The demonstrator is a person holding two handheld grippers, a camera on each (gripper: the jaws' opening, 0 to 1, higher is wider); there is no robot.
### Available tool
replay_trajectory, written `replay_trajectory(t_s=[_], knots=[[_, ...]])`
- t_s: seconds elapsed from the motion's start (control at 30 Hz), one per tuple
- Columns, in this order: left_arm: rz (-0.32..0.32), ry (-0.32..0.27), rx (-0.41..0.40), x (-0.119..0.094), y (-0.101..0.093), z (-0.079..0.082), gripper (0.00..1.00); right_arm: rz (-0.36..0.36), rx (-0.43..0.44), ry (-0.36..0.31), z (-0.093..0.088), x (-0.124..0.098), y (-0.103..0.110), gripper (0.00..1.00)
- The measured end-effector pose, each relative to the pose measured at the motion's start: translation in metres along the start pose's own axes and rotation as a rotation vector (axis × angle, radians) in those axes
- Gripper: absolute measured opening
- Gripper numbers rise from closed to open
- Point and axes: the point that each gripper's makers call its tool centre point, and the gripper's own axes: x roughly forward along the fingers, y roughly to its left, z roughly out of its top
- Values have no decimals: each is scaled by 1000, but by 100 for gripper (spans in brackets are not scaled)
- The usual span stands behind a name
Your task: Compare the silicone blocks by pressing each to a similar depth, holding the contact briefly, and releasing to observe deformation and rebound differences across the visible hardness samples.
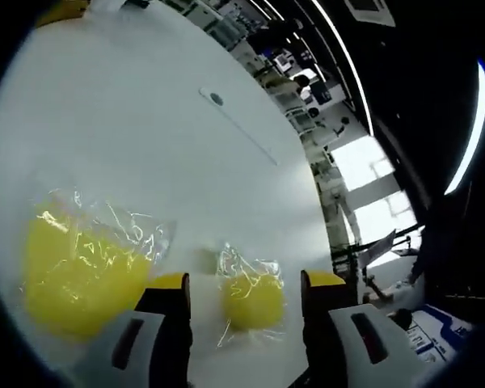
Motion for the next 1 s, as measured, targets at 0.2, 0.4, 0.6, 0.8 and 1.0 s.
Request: replay_trajectory(t_s=[0.2, 0.4, 0.6, 0.8, 1.0], knots=[[7, 42, 11, 17, -3, -1, 52, 2, 17, -1, -1, 5, -3, 68], [27, 76, 23, 35, 3, -7, 52, 1, 25, -4, 0, 7, -6, 68], [24, 101, 7, 46, 7, -14, 48, -7, 33, -3, -1, 7, -11, 67], [11, 116, -8, 54, 7, -17, 37, -16, 42, 1, -3, 6, -16, 67], [50, 136, 75, 59, 15, -19, 22, -17, 52, 5, -5, 6, -20, 66]])
